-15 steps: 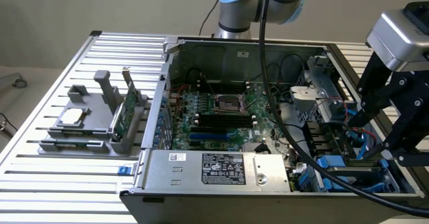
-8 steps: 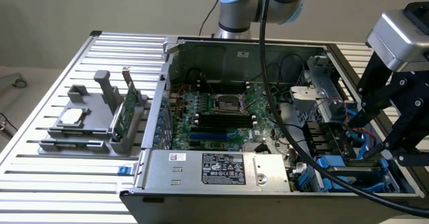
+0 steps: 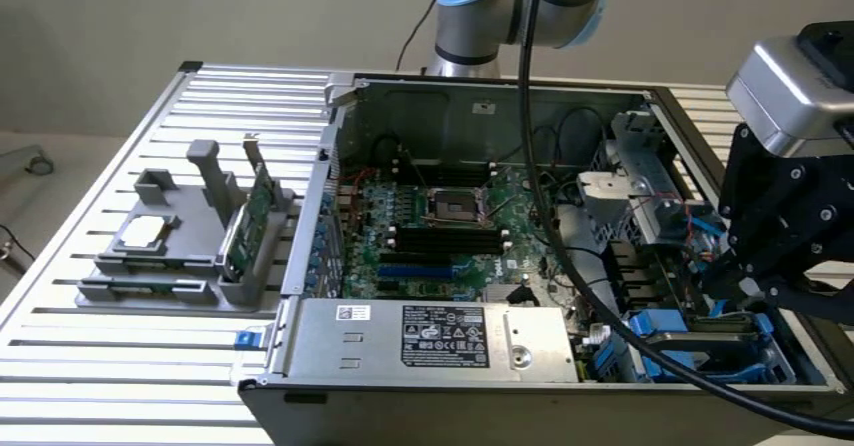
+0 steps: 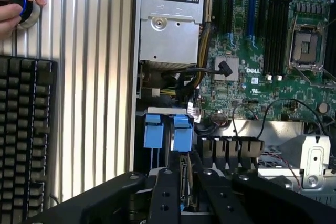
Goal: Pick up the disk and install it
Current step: 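Insert the disk into the insertion slot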
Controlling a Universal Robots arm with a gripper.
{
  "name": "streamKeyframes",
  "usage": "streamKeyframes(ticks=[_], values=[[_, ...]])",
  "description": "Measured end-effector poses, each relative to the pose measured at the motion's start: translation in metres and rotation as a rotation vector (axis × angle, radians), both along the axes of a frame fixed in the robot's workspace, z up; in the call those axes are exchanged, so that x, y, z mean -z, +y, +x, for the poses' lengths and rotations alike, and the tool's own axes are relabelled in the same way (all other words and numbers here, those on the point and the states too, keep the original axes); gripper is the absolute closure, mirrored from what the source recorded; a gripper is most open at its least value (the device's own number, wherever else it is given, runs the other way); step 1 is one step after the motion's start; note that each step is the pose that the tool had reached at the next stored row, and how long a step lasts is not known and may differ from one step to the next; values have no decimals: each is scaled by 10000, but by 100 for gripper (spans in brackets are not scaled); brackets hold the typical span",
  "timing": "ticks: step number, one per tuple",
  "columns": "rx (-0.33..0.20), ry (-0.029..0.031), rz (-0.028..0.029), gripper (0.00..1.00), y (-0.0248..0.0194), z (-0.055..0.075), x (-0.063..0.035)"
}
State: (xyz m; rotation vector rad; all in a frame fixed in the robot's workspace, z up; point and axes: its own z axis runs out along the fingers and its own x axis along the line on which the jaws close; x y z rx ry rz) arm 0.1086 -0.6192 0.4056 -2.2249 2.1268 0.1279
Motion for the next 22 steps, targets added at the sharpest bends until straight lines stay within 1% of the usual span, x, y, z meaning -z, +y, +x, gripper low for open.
streamKeyframes(ticks=[1,2,3,13,19,22], values=[[-7,-7,-1,86,0,5,19],[-15,-14,0,86,0,10,37],[-18,-19,1,89,0,19,55],[-44,-36,-1,89,3,219,230],[-68,-36,-1,89,15,262,338],[-76,-36,-1,89,31,268,393]])
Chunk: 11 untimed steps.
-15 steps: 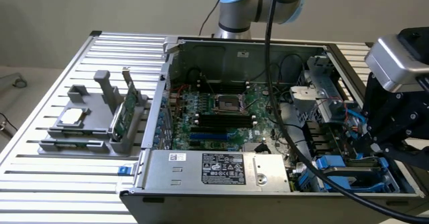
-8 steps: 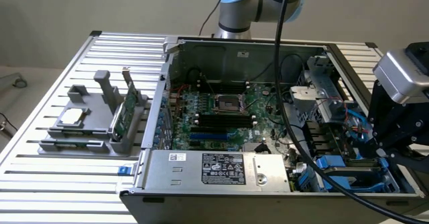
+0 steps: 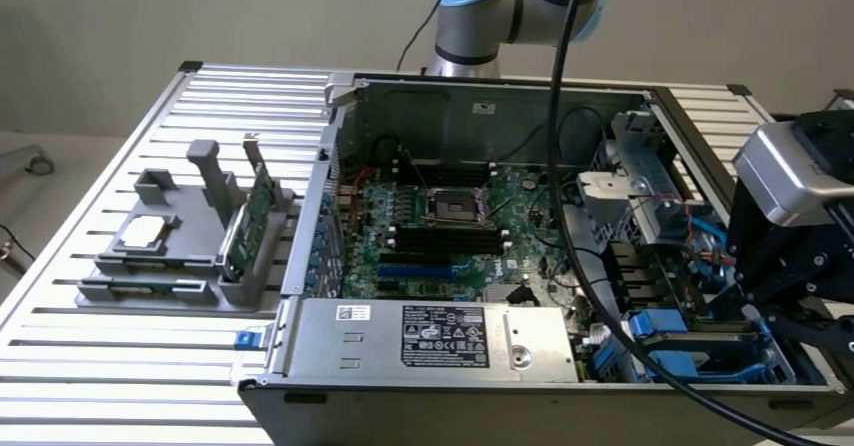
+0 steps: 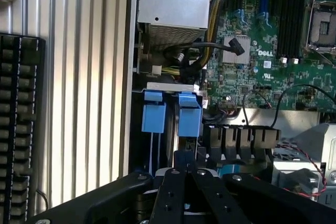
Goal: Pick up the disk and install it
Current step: 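Insert the disk into the insertion slot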
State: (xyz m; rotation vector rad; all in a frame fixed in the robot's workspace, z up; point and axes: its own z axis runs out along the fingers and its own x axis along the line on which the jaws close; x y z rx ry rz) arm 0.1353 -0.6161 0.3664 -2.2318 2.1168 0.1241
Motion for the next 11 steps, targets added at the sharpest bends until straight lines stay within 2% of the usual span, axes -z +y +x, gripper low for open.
streamKeyframes(ticks=[11], values=[[-23,0,1,89,65,21,200]])
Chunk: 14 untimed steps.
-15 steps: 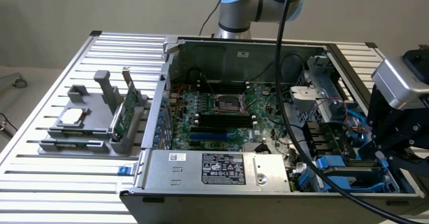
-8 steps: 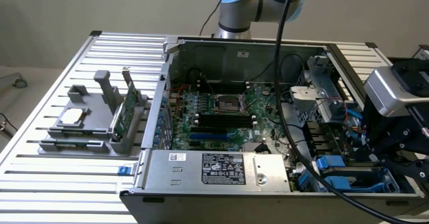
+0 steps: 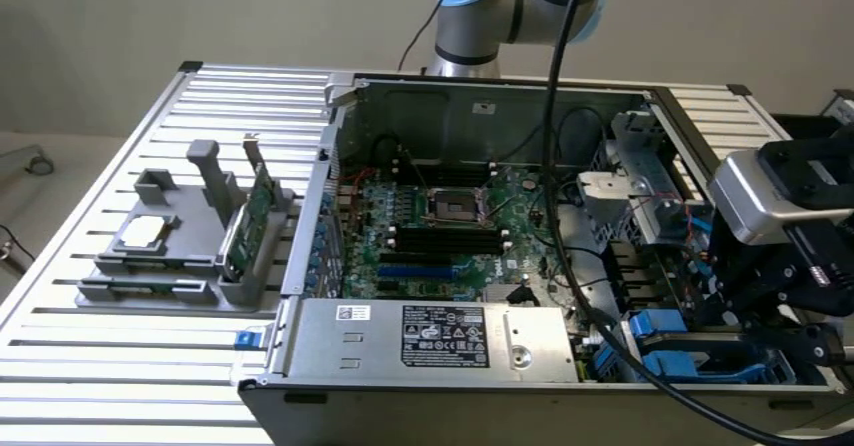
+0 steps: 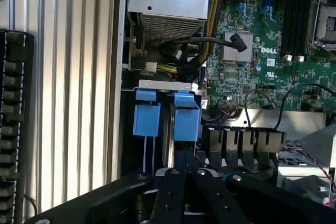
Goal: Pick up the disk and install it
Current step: 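Insert the disk into the insertion slot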
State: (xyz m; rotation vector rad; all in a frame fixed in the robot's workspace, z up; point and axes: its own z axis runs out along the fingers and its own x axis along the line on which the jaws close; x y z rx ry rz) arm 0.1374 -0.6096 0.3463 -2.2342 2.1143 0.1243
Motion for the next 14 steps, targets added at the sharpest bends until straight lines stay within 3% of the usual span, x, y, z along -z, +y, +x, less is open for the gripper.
streamKeyframes(ticks=[5,14], values=[[-12,0,0,89,13,37,88],[-12,0,-1,89,13,50,135]])
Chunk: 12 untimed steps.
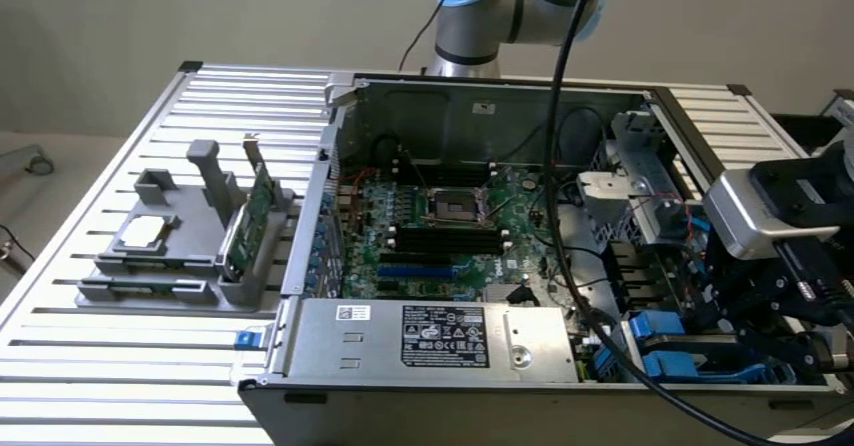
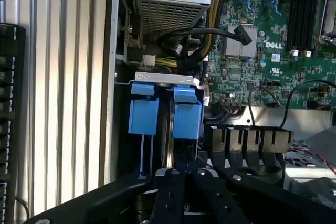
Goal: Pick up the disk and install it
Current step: 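Insert the disk into the insertion slot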
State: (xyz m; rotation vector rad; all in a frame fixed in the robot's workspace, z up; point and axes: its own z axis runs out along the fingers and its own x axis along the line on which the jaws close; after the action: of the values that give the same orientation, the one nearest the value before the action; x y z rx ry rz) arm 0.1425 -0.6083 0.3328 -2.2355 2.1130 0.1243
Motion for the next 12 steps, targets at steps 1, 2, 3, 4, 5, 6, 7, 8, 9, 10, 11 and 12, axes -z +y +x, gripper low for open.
streamKeyframes(ticks=[1,2,3,4,5,6,7,8,9,10,11,12], values=[[1,0,-1,89,0,0,0],[1,2,-1,89,0,0,0],[1,3,0,89,0,1,0],[0,4,-2,89,0,1,1],[0,4,-1,89,0,1,3],[0,4,0,89,0,1,5],[0,4,-1,89,0,1,5],[0,4,-2,89,0,1,5],[0,4,0,89,0,1,5],[1,4,-1,89,0,1,5],[0,4,0,89,0,1,5],[1,4,0,89,0,1,6]])
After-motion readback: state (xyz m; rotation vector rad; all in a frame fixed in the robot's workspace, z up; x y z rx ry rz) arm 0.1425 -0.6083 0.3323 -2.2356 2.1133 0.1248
